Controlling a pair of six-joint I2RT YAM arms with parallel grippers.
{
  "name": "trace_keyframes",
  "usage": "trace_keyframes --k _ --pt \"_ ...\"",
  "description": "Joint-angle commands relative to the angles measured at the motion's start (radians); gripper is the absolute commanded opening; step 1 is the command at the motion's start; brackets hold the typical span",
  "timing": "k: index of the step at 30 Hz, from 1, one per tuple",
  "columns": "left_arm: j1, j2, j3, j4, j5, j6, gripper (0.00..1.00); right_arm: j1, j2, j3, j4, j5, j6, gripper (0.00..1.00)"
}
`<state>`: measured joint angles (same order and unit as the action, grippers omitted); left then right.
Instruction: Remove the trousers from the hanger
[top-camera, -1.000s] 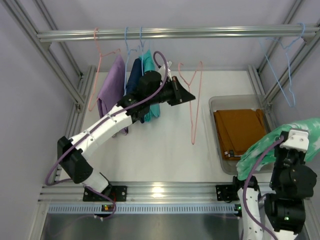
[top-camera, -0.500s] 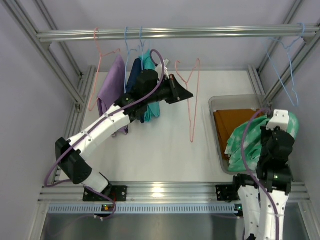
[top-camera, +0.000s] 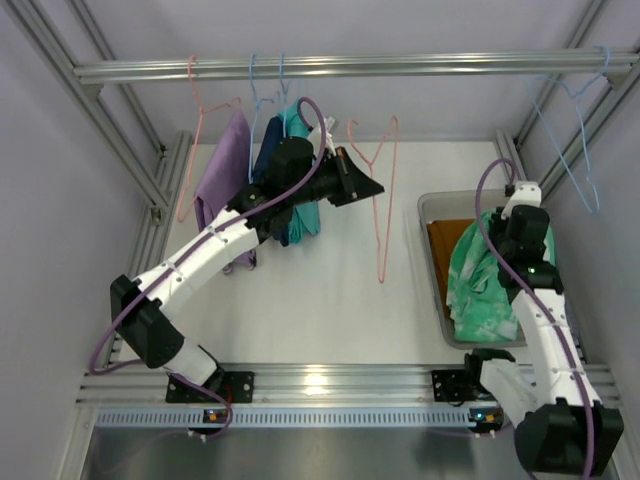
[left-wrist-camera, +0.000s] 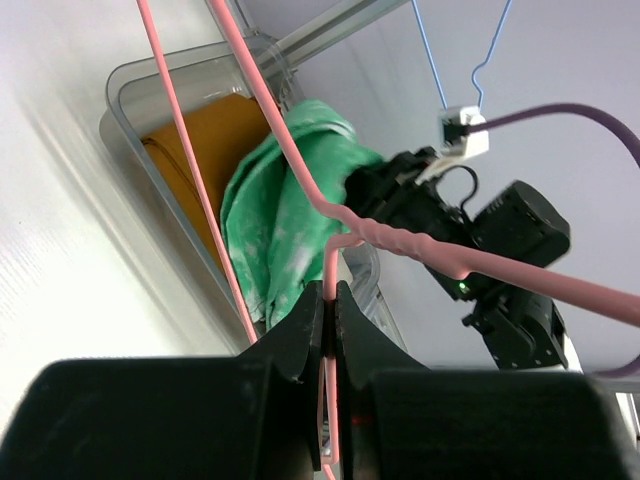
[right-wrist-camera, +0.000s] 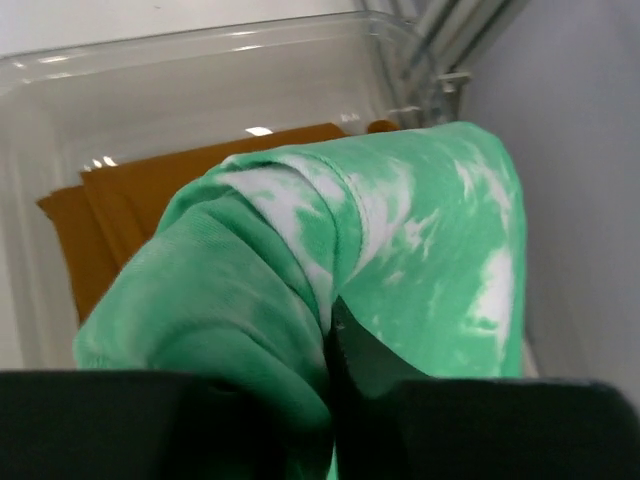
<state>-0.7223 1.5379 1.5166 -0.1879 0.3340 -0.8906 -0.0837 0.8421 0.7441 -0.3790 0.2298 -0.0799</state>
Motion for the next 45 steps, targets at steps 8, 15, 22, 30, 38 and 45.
trace_keyframes --k 8,15,22,30,38,45 --pt "0.003 -0.027 0.01 0.047 0.043 0.035 0.0 0.055 0.101 0.098 0.063 -0.151 0.062 0.76" --pt "-0.015 -0.047 0.004 0.01 0.011 0.079 0.0 0.055 -0.223 0.215 -0.205 -0.441 -0.007 1.0" --pt "-0.132 -0.007 0.099 -0.177 -0.321 0.124 0.0 0.055 -0.316 0.343 -0.297 -0.909 0.072 0.86" --pt "-0.258 0.057 0.217 -0.251 -0.559 0.11 0.0 0.189 -0.115 0.356 -0.186 -0.917 0.221 0.74" --pt "-0.298 0.105 0.281 -0.272 -0.681 0.11 0.0 0.536 -0.04 0.334 -0.078 -0.586 0.252 0.7" --pt "-0.299 0.126 0.295 -0.26 -0.638 0.087 0.0 0.602 0.014 0.34 -0.063 -0.422 0.19 0.61"
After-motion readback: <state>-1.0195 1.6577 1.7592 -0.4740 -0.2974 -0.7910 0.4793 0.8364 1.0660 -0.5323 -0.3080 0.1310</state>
